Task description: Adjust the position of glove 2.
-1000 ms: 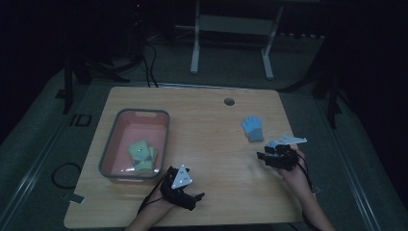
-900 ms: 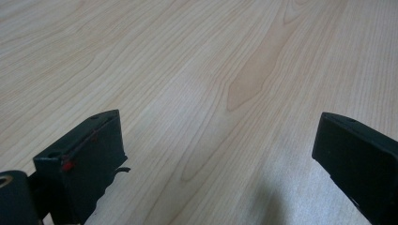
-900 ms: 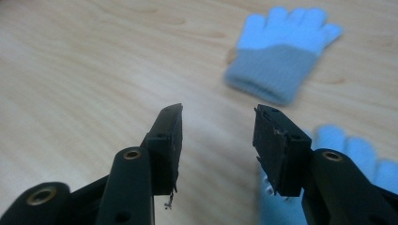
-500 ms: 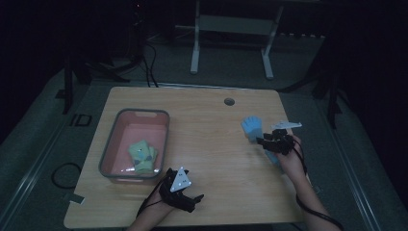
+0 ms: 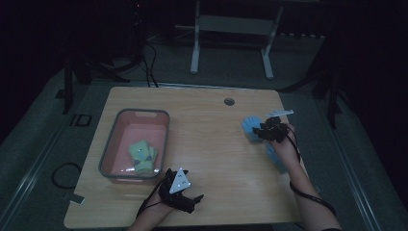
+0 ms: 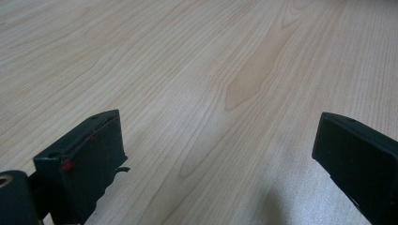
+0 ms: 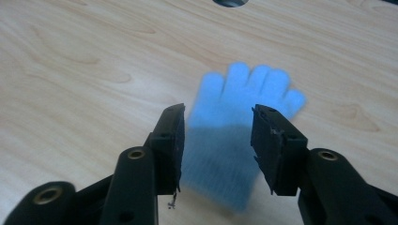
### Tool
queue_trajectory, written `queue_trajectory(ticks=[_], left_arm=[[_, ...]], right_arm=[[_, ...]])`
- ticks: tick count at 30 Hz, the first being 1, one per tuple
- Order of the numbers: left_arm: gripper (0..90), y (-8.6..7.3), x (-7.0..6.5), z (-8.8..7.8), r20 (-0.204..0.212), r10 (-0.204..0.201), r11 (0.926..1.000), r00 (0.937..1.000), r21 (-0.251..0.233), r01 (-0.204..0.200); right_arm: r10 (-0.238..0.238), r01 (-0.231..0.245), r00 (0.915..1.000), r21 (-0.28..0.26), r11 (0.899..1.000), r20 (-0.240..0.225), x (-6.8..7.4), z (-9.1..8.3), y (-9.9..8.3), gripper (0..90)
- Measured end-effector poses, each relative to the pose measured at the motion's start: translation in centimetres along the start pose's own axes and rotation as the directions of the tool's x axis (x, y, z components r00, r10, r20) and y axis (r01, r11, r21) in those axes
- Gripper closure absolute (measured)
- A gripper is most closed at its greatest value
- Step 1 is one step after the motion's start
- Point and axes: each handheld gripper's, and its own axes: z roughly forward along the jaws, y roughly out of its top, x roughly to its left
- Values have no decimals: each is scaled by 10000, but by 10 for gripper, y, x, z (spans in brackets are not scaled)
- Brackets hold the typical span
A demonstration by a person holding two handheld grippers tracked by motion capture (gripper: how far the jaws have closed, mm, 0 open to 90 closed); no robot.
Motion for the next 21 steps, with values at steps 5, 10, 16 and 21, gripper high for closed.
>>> queue_trajectory(ticks=[5,10,16,21], left_arm=[[28,0,-1,-1,-150,102,9999,9998,-31,-103],[29,-1,0,-3,-170,93,9999,9998,-89,-95],[28,-1,2,-3,-170,50,10000,9998,-61,-51],[29,-1,3,-3,-110,-52,9998,9999,-178,50]], right_arm=[[-58,55,9999,205,9998,133,-4,13,9,544],[-290,282,9993,352,9990,217,-5,29,14,557],[-615,589,9971,567,9967,455,-10,43,13,580],[-232,207,9990,667,9976,374,-19,50,6,578]])
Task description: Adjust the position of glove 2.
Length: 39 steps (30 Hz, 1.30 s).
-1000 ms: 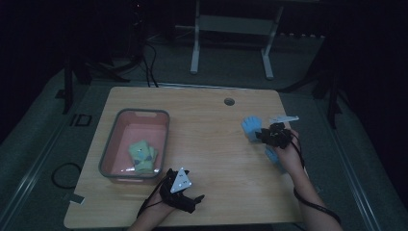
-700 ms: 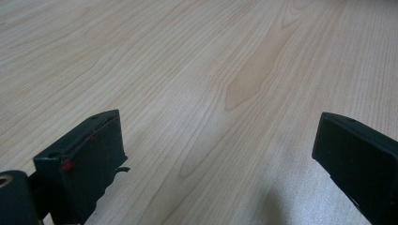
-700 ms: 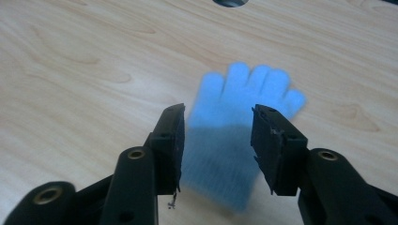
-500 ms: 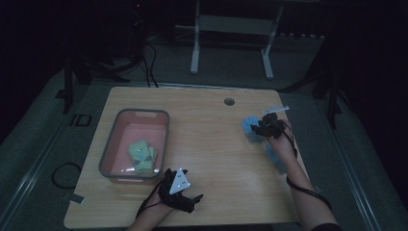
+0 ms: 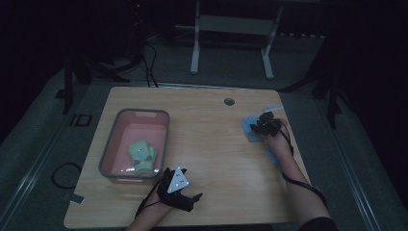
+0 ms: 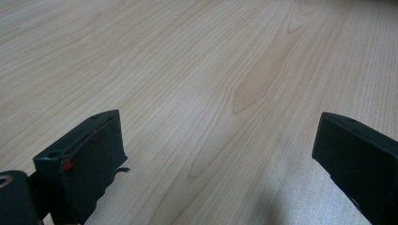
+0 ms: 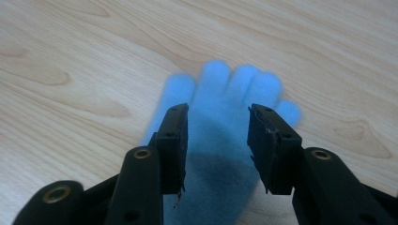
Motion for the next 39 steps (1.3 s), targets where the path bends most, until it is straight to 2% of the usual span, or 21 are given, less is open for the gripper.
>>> queue_trajectory(ticks=[3,5,8,10,14,18,23,26,30,35,39], left_arm=[[28,0,-1,0,4,35,10000,10000,23,-35],[29,0,-1,0,-17,75,10000,10000,23,-75],[28,0,-1,0,-10,61,10000,10000,-3,-61],[29,0,-2,0,0,68,10000,10000,-18,-68],[28,-1,-1,0,-39,68,10000,10000,-28,-68],[29,-1,-1,0,-43,75,10000,10000,14,-75],[28,-1,-2,1,-68,136,9999,9999,93,-135],[29,-2,-1,1,-42,60,10000,10000,52,-59],[29,-2,-2,2,-30,82,9999,10000,74,-82],[29,-2,-2,2,-48,102,9999,9999,95,-101],[29,-2,-1,1,-72,60,10000,10000,59,-59]], right_arm=[[58,-57,10000,323,9995,-43,-1,8,-4,580],[255,-251,9996,305,9992,-115,-1,10,-6,614],[199,-198,9998,243,9995,-50,2,10,-6,663],[373,-371,9992,149,9992,-129,2,10,-8,708],[489,-489,9988,113,9987,12,6,9,-8,799],[913,-914,9958,160,9957,34,8,9,-7,818],[985,-985,9951,271,9948,26,9,6,-6,841],[1178,-1174,9928,219,9928,-192,11,0,-3,861],[1393,-1403,9893,-204,9899,-425,20,-15,2,869],[1416,-1450,9877,-490,9882,-665,34,-29,8,872],[1248,-1297,9895,-667,9893,-725,52,-42,12,873]])
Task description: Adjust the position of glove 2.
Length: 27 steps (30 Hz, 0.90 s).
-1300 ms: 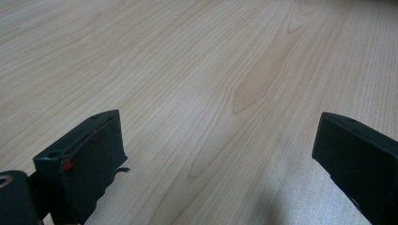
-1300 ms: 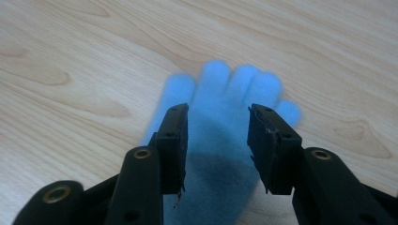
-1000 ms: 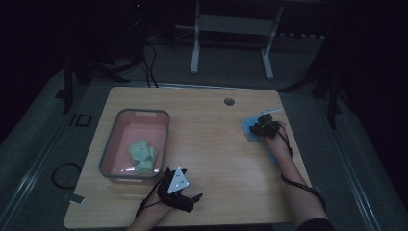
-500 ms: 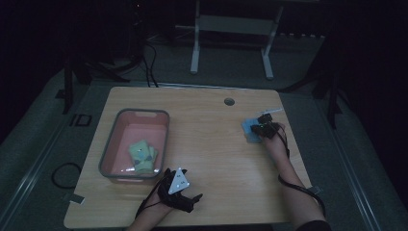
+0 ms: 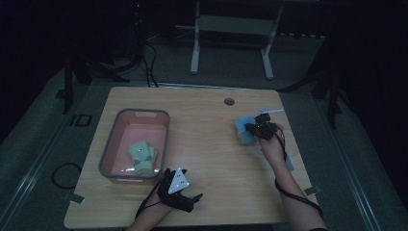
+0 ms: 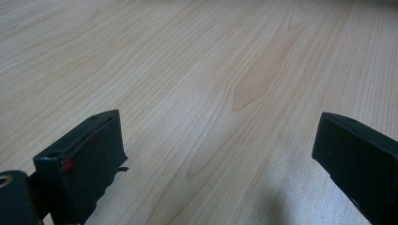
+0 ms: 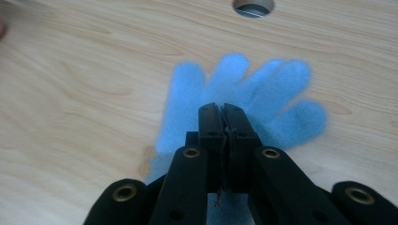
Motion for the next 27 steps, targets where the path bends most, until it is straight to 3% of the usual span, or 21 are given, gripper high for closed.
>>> queue_trajectory(ticks=[4,13,14,15,16,18,20,27], left_arm=[[28,0,0,0,11,10,10000,10000,1,-10],[29,0,0,0,20,-2,10000,10000,-19,2],[29,0,0,0,20,-2,10000,10000,-19,2],[29,0,0,0,28,-19,10000,10000,-31,19],[29,0,0,0,29,-24,10000,10000,-34,24],[28,0,0,0,7,-16,10000,10000,-19,16],[29,0,0,0,-11,13,10000,10000,-20,-13],[29,1,-2,0,28,84,10000,10000,-43,-84]], right_arm=[[-299,300,9995,-205,9993,53,23,-14,2,874],[-130,70,9975,-853,9963,-697,69,-49,-5,875],[-130,70,9975,-853,9963,-697,69,-49,-5,875],[-235,177,9977,-911,9957,-639,75,-53,-6,875],[-161,72,9962,-1029,9947,-855,90,-61,-9,875],[-232,155,9970,-1024,9946,-743,94,-62,-11,875],[-73,-9,9970,-1054,9944,-770,109,-67,-18,875],[359,-437,9959,-941,9946,-833,127,-61,-37,874]])
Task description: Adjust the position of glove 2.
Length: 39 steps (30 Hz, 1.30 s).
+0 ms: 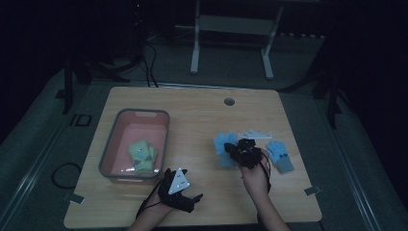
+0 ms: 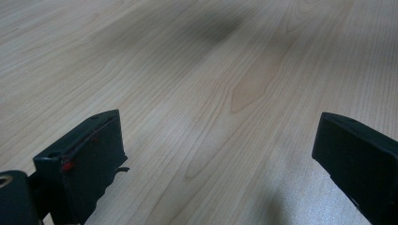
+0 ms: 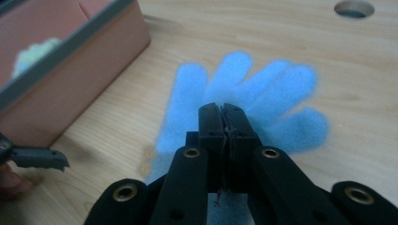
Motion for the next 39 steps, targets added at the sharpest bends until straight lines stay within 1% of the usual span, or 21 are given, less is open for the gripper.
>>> queue_trajectory(ticks=[1,4,5,6,9,10,12,14,15,16,17,19,20,23,26,28,29,31,33,37,39], left_arm=[[28,0,0,0,5,6,10000,10000,-7,-6],[28,0,0,0,-9,11,10000,10000,-29,-11],[29,0,0,-1,14,-40,10000,10000,-70,40],[29,0,0,-1,31,-47,10000,10000,-77,47],[28,0,0,-1,-30,45,10000,10000,-71,-45],[29,0,1,-1,-27,12,10000,10000,-84,-12],[29,0,1,-1,-46,7,10000,10000,-75,-8],[28,-1,1,-1,-43,-8,10000,10000,-80,7],[28,-1,1,-1,-43,-8,10000,10000,-80,7],[28,-1,1,-1,-43,-8,10000,10000,-80,7],[29,-1,0,0,-40,70,10000,10000,-14,-70],[29,-1,0,0,-72,181,9998,9998,48,-180],[29,-1,0,0,-59,179,9998,9998,44,-178],[29,-1,0,0,-54,131,9999,9999,8,-131],[29,-1,0,-1,-27,103,9999,9999,-2,-103],[28,-1,0,-1,-29,118,9999,9999,6,-118],[29,-1,0,0,-27,98,10000,9999,8,-98],[29,-2,0,0,-21,126,9999,9999,28,-125],[28,-2,0,-1,-18,104,9999,9999,-2,-104],[29,-2,0,0,-1,125,9999,9999,26,-125],[28,-2,-1,0,4,128,9999,9999,22,-128]], right_arm=[[-39,39,9998,-13,10000,187,2,2,-4,875],[27,-30,9998,148,9999,219,2,8,-11,874],[-45,35,9994,278,9996,345,2,15,-19,874],[22,-35,9995,390,9992,316,1,18,-22,874],[-246,215,9987,704,9973,440,-1,31,-32,873],[-209,175,9989,782,9968,431,-3,35,-34,872],[-287,232,9979,926,9954,589,-5,42,-40,867],[-227,153,9977,1134,9934,644,-9,49,-43,851],[-227,153,9977,1134,9934,644,-9,49,-43,851],[-235,150,9974,1213,9925,684,-11,52,-45,829],[-289,199,9970,1227,9922,714,-13,56,-48,757],[-413,319,9966,1275,9913,717,-13,59,-51,717],[-423,330,9963,1202,9922,751,-13,60,-52,701],[-512,410,9951,1168,9923,850,-12,60,-52,666],[-434,343,9964,1221,9919,726,-13,56,-48,632],[-419,331,9967,1240,9917,695,-13,55,-47,632],[-491,414,9971,1274,9910,583,-14,49,-42,606],[-613,538,9966,1282,9903,553,-15,45,-39,595],[-661,607,9970,1265,9901,392,-19,39,-36,584],[-950,901,9949,1220,9884,353,-30,27,-29,578],[-1086,1056,9938,1066,9887,226,-38,19,-27,578]])
